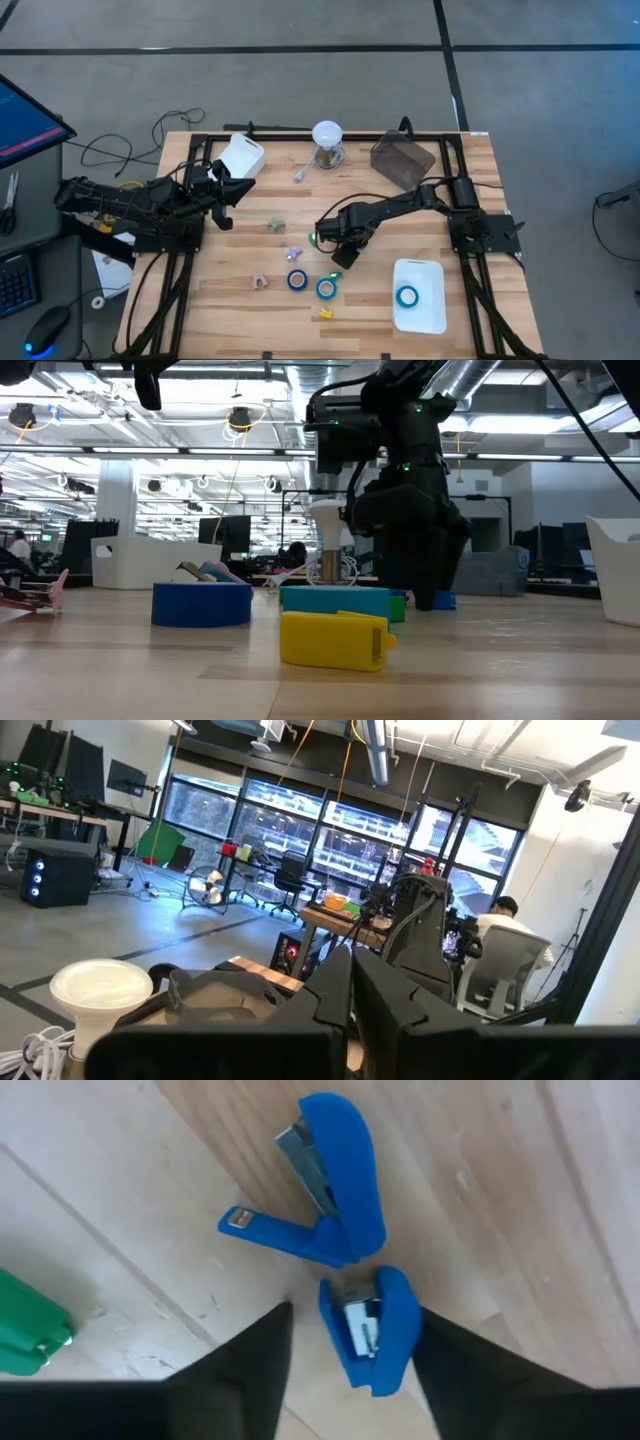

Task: Pick and place Stapler, Stapler remover, tape
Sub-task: Put the right blue stapler into the black bin

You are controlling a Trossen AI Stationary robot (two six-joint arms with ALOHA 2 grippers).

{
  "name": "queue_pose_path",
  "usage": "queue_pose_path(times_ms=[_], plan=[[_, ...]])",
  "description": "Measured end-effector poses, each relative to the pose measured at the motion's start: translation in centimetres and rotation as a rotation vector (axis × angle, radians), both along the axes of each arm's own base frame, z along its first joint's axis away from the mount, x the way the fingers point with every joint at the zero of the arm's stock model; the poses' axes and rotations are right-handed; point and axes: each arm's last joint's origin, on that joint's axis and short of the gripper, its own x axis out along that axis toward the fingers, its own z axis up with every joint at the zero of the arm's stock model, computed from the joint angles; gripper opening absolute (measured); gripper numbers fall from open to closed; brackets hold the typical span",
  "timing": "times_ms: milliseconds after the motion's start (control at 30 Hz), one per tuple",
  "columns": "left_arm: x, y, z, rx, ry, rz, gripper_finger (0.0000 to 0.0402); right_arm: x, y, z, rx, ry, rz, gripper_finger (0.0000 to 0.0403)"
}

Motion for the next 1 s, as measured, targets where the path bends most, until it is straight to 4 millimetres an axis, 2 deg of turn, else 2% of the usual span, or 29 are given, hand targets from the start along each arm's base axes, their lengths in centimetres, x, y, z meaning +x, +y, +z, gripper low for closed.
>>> queue_pose_path(times_ms=[267, 533, 800, 1000], plan=[[0.0, 0.0, 0.0, 0.000, 0.000, 0.000, 0.0008, 0.0, 0.1, 0.0, -0.001, -0.004, 0.050, 0.0045], [0.0, 0.0, 0.0, 0.000, 0.000, 0.000, 0.0008, 0.2, 0.2, 0.7, -0.012, 0.012, 0.086, 0.0044], [0.0, 0.0, 0.0, 0.000, 0.000, 0.000, 0.0008, 1.0, 0.2, 3.1, -0.017, 0.005, 0.138, 0.0046], [0.0, 0.0, 0.0, 0.000, 0.000, 0.000, 0.0008, 1.5, -1.0, 4.8, -0.055, 0.009, 0.162, 0.0047]])
